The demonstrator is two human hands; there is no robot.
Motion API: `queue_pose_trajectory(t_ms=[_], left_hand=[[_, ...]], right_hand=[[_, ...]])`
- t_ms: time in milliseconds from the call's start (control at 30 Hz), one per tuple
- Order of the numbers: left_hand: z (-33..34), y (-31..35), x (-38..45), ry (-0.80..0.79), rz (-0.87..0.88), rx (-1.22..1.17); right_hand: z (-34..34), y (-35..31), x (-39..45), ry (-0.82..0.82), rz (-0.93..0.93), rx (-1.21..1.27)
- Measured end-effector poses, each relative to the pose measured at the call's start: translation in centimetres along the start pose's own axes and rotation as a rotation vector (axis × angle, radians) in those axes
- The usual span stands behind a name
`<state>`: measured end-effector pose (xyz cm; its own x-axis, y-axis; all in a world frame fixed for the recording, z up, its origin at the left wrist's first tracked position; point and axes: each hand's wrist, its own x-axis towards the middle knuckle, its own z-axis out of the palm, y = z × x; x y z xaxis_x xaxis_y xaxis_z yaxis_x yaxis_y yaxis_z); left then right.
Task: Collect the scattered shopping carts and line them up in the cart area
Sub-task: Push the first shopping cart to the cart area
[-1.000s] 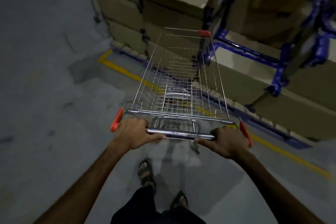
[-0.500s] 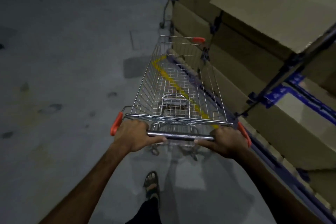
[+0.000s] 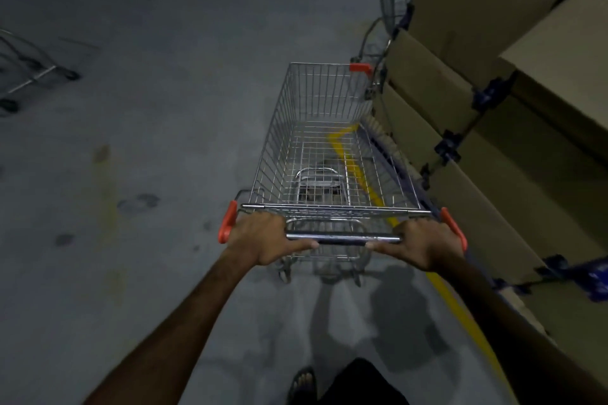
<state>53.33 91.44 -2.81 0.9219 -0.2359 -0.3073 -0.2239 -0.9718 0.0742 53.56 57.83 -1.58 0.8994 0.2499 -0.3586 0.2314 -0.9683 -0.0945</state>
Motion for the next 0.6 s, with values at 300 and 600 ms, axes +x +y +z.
queue_pose_trajectory(t_ms=[300, 600], left_hand=[[-5.4, -8.8, 16.9, 0.032, -0.093, -0.008], [-14.3, -15.4, 33.7, -0.017, -0.203, -0.091]], right_hand=[[-8.3, 0.4, 20.4, 0.059, -0.087, -0.002], [-16.1, 2.3, 41.4, 0.035, -0.095, 0.050]])
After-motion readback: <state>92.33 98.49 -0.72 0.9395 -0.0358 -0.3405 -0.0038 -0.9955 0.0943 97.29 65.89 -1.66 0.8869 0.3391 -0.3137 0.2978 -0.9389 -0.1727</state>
